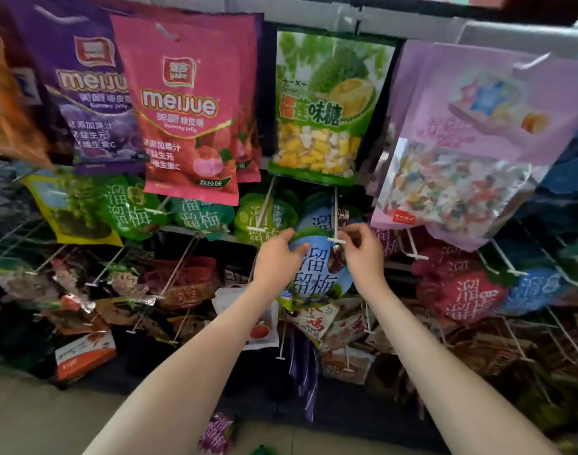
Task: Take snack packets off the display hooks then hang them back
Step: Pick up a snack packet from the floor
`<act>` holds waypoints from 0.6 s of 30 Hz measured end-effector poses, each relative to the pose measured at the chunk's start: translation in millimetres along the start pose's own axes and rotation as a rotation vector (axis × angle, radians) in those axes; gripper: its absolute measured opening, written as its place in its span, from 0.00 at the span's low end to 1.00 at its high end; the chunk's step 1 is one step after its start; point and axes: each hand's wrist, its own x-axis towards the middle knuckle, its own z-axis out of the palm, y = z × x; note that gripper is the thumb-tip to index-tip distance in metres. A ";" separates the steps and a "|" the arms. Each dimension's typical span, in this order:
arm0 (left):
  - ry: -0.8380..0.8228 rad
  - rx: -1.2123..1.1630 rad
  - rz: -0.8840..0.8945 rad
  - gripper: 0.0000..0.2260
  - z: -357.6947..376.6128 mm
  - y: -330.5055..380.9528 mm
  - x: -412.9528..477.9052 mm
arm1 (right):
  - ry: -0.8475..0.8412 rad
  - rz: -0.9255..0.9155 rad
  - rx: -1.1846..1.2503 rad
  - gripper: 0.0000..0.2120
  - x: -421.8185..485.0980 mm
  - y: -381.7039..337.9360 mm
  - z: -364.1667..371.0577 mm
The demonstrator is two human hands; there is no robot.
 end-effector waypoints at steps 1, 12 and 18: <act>-0.004 0.020 0.004 0.26 0.6 -0.2 4.1 | 0.083 -0.048 -0.079 0.06 -1.4 4.3 4.1; 0.358 0.552 0.636 0.26 39.4 -44.1 59.0 | 0.143 -0.304 -0.521 0.36 -3.6 57.8 58.8; 0.180 0.891 0.735 0.32 64.7 -74.4 88.0 | 0.113 -0.249 -0.495 0.35 46.0 82.5 89.1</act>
